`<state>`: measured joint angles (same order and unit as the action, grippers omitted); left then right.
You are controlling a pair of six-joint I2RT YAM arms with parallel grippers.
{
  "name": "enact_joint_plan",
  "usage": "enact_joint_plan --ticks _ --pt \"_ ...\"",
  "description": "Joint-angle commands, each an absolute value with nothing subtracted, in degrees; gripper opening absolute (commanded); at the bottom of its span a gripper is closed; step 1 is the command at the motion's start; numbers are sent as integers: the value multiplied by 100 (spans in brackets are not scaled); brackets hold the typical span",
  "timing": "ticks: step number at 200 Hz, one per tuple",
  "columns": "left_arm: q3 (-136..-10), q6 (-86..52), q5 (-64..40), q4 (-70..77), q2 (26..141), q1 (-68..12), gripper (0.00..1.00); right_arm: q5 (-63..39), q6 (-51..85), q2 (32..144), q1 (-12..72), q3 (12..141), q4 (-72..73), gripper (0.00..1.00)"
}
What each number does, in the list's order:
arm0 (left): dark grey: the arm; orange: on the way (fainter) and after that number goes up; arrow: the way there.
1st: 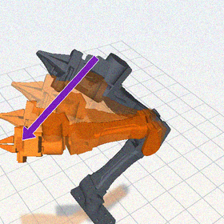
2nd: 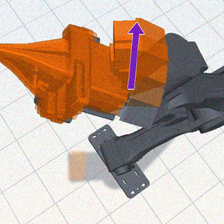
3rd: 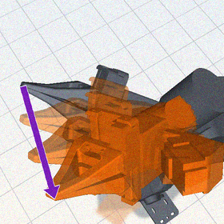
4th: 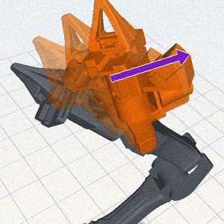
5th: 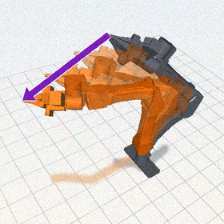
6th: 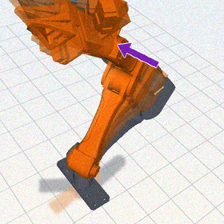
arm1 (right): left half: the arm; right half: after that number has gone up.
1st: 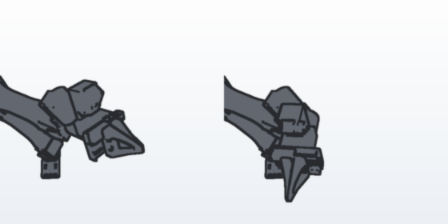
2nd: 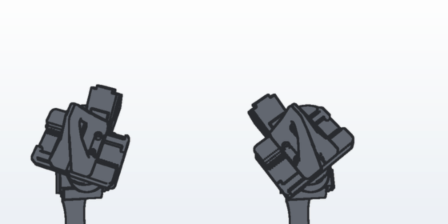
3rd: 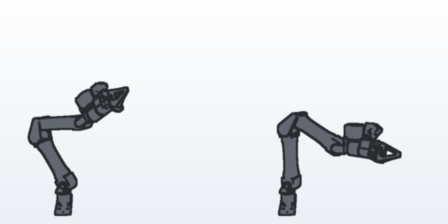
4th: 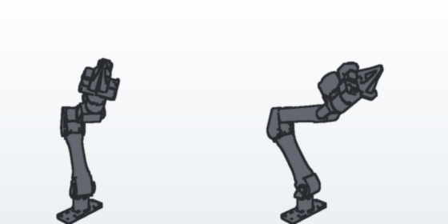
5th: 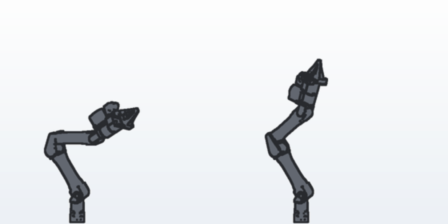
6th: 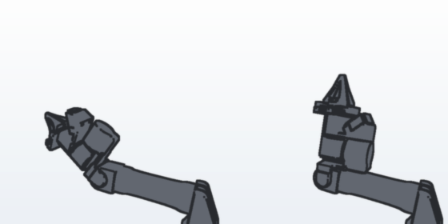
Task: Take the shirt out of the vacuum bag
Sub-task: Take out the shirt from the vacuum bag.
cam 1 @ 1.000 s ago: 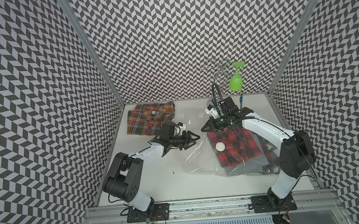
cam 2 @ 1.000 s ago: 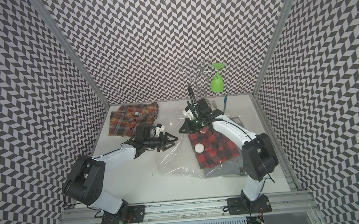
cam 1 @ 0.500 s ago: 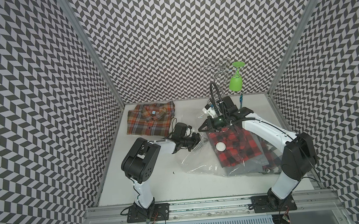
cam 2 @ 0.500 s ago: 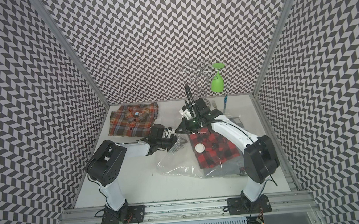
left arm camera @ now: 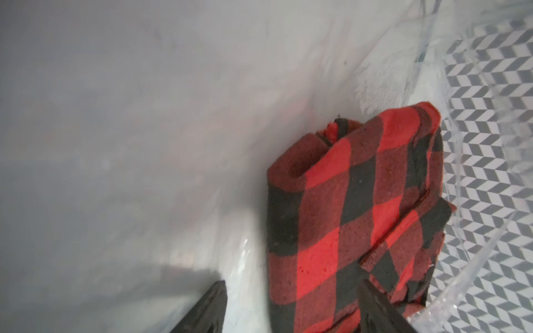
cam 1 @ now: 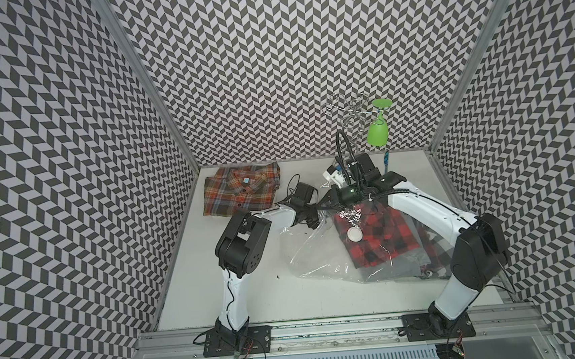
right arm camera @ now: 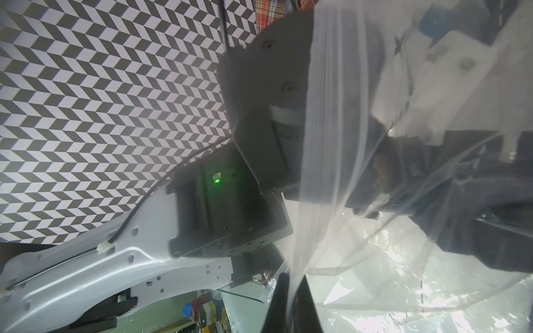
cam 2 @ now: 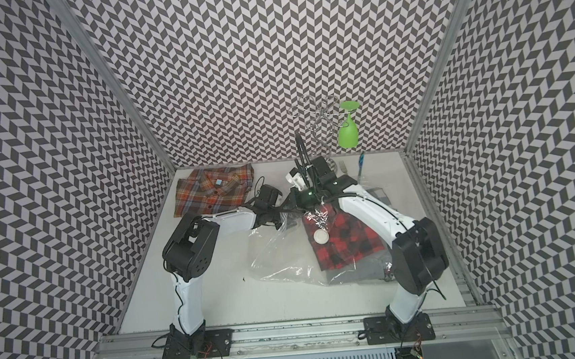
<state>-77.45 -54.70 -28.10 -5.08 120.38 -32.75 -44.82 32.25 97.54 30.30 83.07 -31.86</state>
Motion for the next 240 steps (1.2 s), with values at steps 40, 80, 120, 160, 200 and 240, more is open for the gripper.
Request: enact_joint_plan --ticks 40,80,120,160,200,240 --pt "-8612 -5096 -2246 -1459 12805 -3541 54 -4644 3296 9550 3123 8258 -2740 0" --pt "-8847 -4844 -2156 -1769 12907 -3533 3 -4667 3265 9552 3121 8177 -2672 0" --pt "-8806 -4681 -2236 -1774 12544 -3533 0 -4557 3206 9565 3104 7957 -2667 0" --pt "-8056 -4633 -2535 -1536 11634 -3542 0 -4402 3268 9546 2956 7619 -2574 0" --pt "-6993 -4900 -2760 -1220 10738 -3500 0 -4300 3344 9585 2693 7436 -2458 0" --pt "-6028 -5217 -2877 -1005 10027 -3315 0 -4243 3289 9677 2533 7419 -2521 0"
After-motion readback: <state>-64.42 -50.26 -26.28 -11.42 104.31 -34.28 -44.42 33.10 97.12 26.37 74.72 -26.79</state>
